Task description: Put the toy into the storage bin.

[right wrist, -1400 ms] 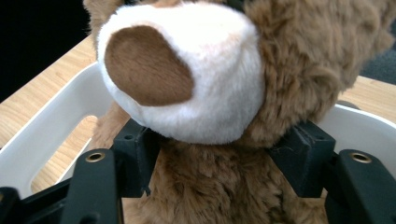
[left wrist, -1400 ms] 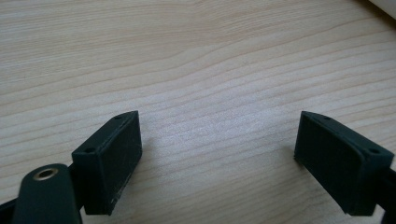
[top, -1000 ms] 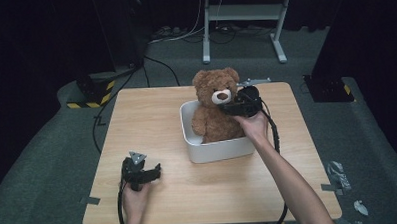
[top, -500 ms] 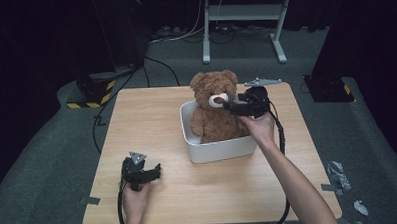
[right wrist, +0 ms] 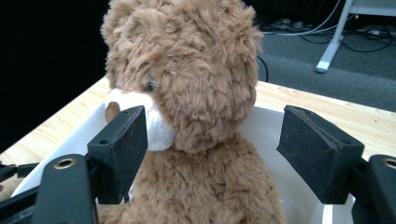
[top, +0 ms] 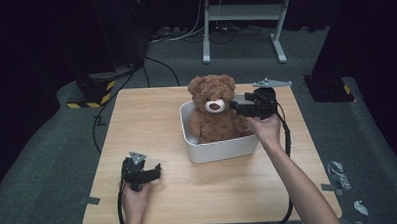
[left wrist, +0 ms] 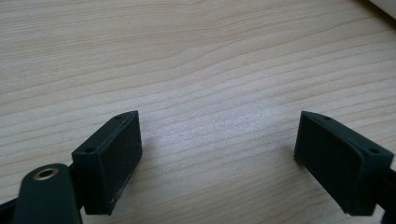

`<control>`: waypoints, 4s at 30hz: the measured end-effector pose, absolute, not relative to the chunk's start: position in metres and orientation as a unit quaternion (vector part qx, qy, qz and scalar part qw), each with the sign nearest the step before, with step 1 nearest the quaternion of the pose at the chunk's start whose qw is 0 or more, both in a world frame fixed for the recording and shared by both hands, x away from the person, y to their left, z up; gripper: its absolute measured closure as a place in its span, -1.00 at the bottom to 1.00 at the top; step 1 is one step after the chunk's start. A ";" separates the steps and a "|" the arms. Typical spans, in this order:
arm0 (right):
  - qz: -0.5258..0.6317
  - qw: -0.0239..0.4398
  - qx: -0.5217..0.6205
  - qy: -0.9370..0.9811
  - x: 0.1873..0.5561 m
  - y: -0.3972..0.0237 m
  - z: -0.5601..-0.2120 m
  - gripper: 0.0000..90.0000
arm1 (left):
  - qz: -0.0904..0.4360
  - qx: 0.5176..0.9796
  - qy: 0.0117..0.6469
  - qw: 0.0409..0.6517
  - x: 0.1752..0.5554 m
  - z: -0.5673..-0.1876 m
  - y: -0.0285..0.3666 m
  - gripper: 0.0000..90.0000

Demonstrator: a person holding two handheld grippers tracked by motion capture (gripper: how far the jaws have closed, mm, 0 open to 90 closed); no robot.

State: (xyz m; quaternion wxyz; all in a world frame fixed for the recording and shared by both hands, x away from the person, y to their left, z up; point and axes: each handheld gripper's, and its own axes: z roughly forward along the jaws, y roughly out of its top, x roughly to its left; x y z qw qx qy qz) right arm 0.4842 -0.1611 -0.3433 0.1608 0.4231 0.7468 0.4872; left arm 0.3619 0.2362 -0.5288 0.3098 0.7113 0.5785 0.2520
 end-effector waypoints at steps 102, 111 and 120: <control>0.545 0.194 0.462 0.673 0.425 -0.280 -0.365 -0.33 | 0.252 0.710 0.579 0.310 0.362 -0.529 0.236 -0.67; 0.541 0.198 0.466 0.672 0.422 -0.285 -0.370 -0.33 | 0.252 0.711 0.580 0.310 0.361 -0.529 0.236 -0.67; 0.541 0.197 0.474 0.667 0.418 -0.291 -0.376 -0.32 | 0.252 0.711 0.580 0.310 0.361 -0.529 0.236 -0.67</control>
